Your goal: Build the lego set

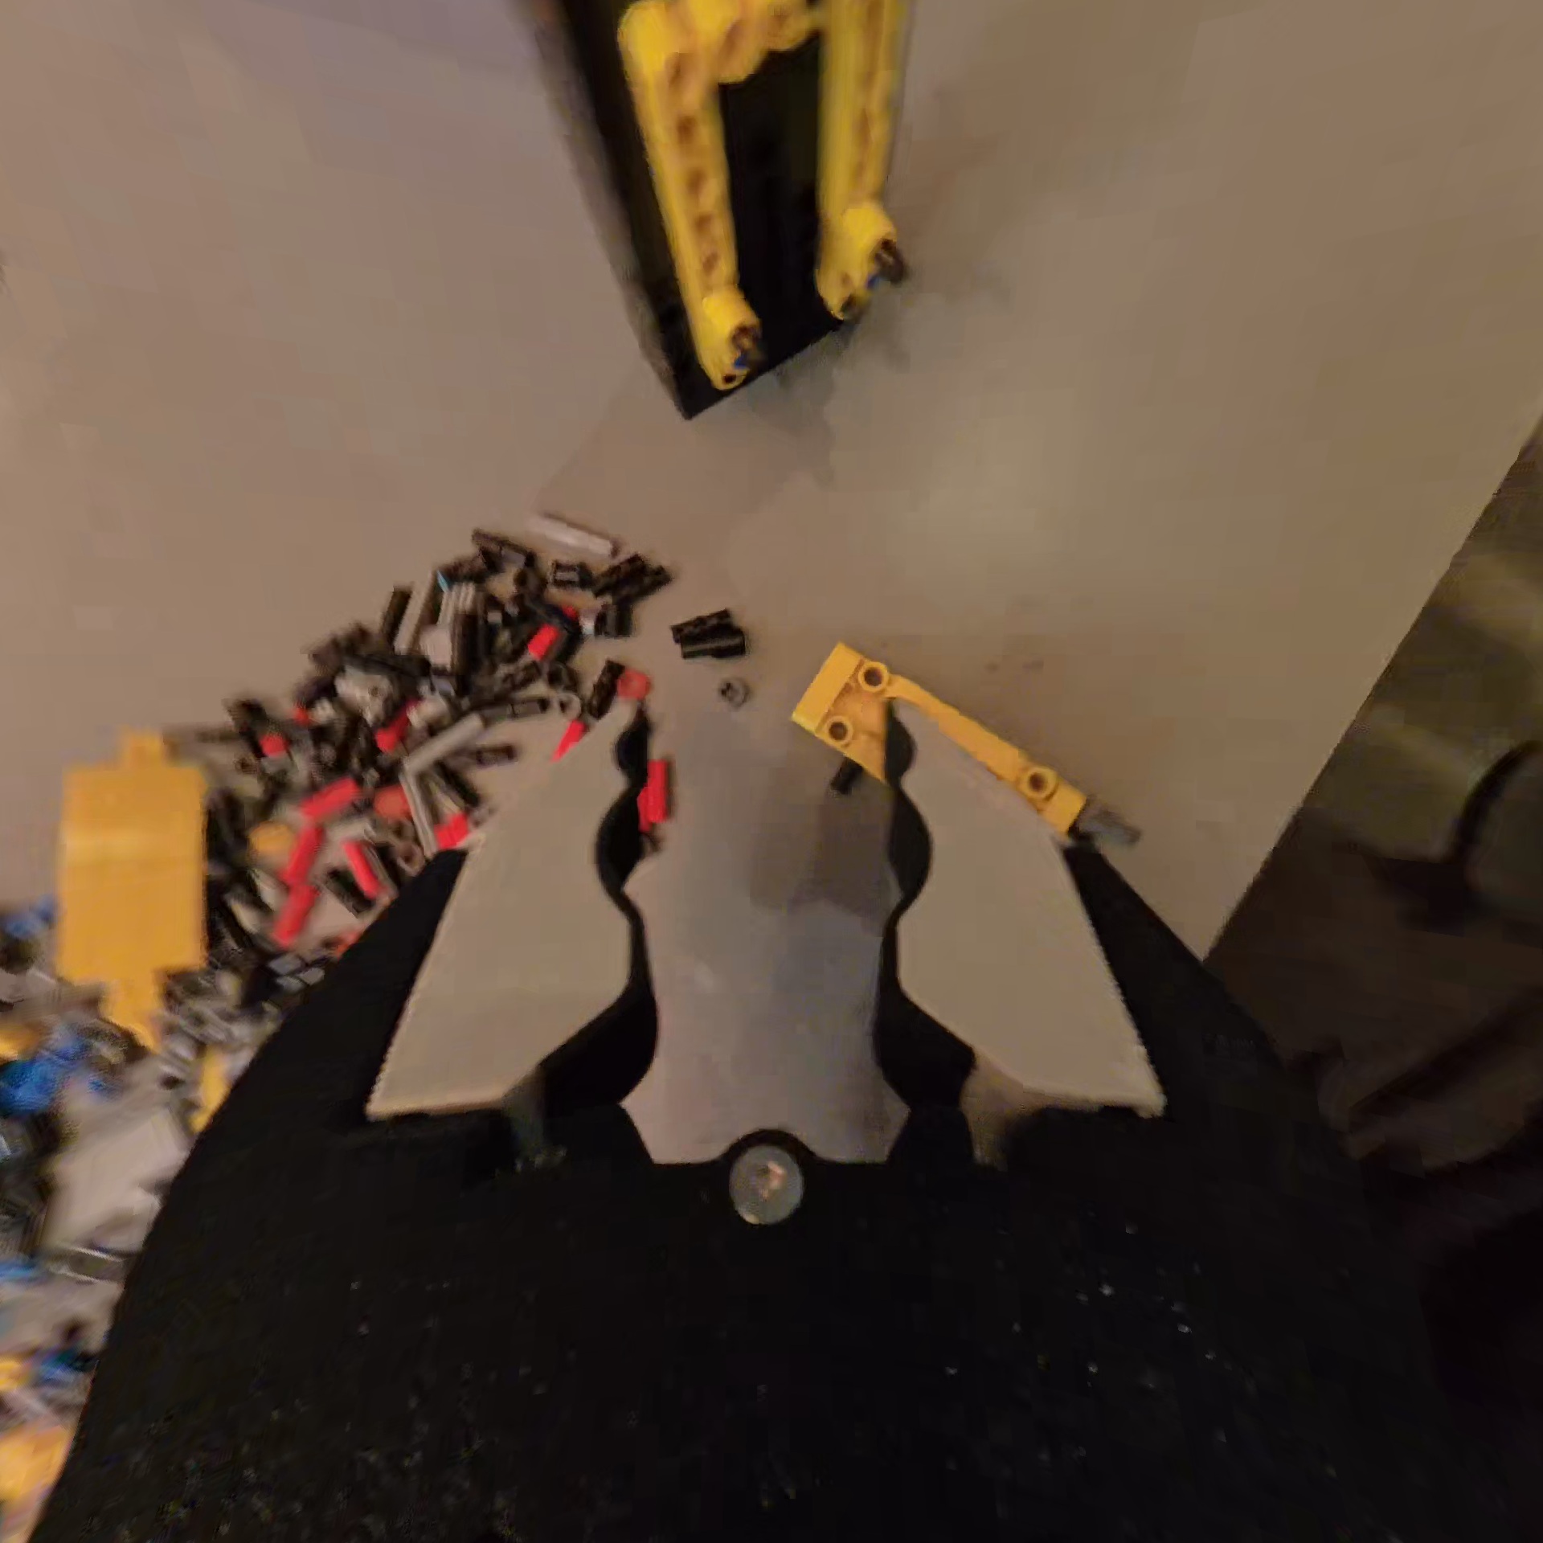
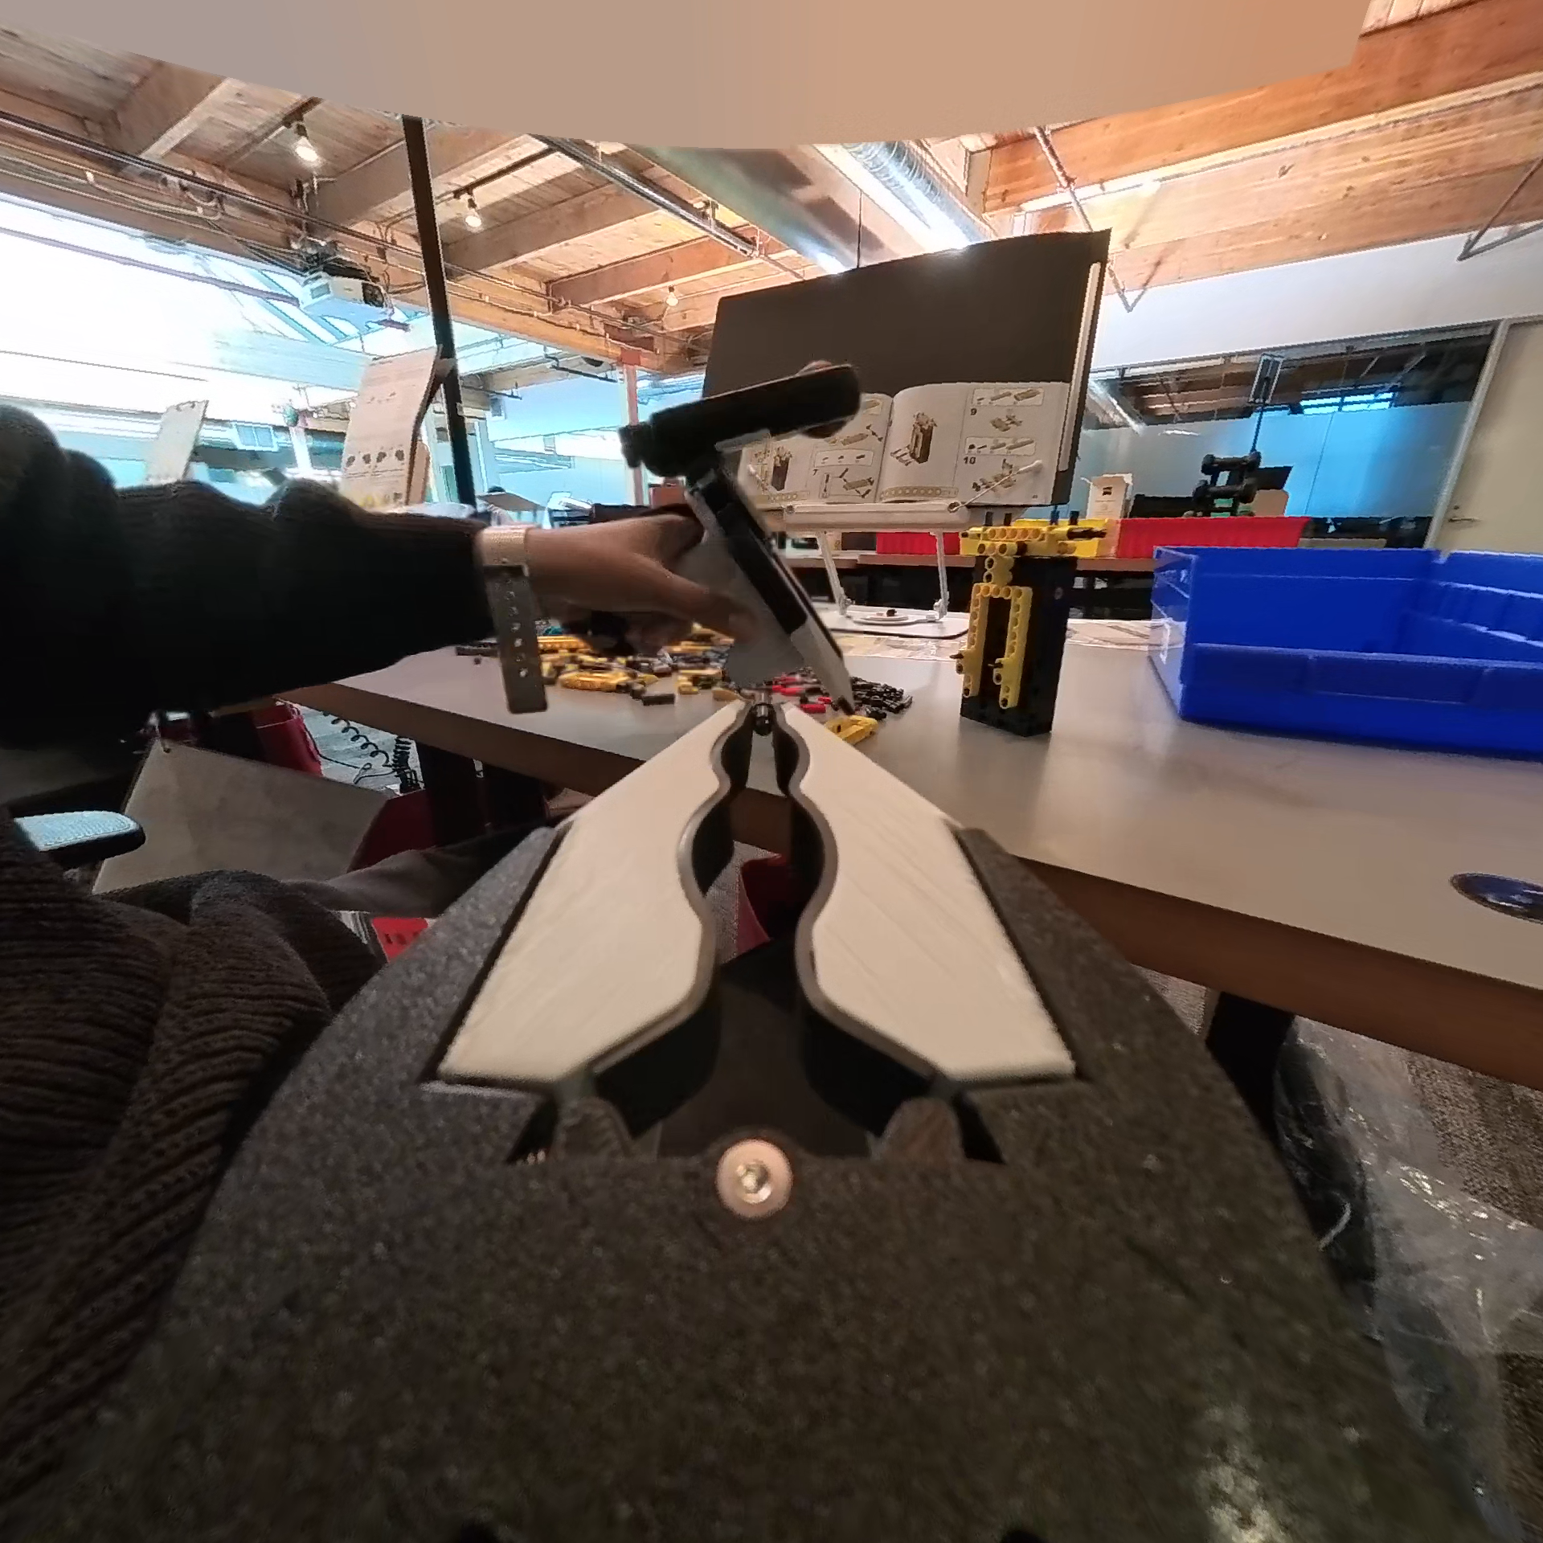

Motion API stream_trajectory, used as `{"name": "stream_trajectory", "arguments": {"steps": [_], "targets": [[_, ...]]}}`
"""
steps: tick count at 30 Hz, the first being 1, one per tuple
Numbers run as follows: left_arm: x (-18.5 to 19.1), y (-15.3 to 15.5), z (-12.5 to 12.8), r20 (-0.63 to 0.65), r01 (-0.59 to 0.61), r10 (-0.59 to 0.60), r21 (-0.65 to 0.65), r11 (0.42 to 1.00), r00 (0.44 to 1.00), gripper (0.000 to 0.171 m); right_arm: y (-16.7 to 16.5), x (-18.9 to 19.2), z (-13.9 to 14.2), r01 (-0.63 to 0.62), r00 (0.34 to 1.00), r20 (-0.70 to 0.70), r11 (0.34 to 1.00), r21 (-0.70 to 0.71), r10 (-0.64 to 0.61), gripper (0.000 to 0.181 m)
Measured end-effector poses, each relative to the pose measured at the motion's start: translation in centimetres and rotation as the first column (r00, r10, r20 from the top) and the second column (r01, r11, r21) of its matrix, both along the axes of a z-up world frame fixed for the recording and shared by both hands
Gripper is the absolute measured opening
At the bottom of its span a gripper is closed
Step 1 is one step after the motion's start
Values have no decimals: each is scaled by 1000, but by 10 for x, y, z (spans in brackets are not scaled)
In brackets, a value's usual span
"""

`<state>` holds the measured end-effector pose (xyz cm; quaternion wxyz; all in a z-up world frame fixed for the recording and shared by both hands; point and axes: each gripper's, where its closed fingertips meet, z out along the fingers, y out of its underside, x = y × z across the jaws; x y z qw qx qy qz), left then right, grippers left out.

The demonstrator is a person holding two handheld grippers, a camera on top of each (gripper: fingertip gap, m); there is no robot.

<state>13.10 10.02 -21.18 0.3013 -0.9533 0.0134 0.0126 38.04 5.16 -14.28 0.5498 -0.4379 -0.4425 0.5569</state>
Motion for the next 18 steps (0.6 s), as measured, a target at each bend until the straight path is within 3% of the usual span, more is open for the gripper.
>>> {"name": "stream_trajectory", "arguments": {"steps": [2,4,8,12,18], "targets": [[13,-2,5,141,-68,61,43,997,988,89,0,1,2,-2,1000,-9,1000,-5,2,4],[23,-6,9,167,-89,78,64,994,983,107,0,3,4,0,1000,-19,1000,-5,0,4],[25,-12,1,26,-106,105,38,994,994,109,-1,3,5,-4,1000,-22,1000,-8,4,4],[22,-12,-6,-203,-52,54,14,999,978,106,-2,4,5,5,1000,-22,1000,11,-5,4],[14,-37,-6,-196,-87,74,-58,995,978,100,-1,5,6,9,1000,-23,1000,14,-9,4]]}}
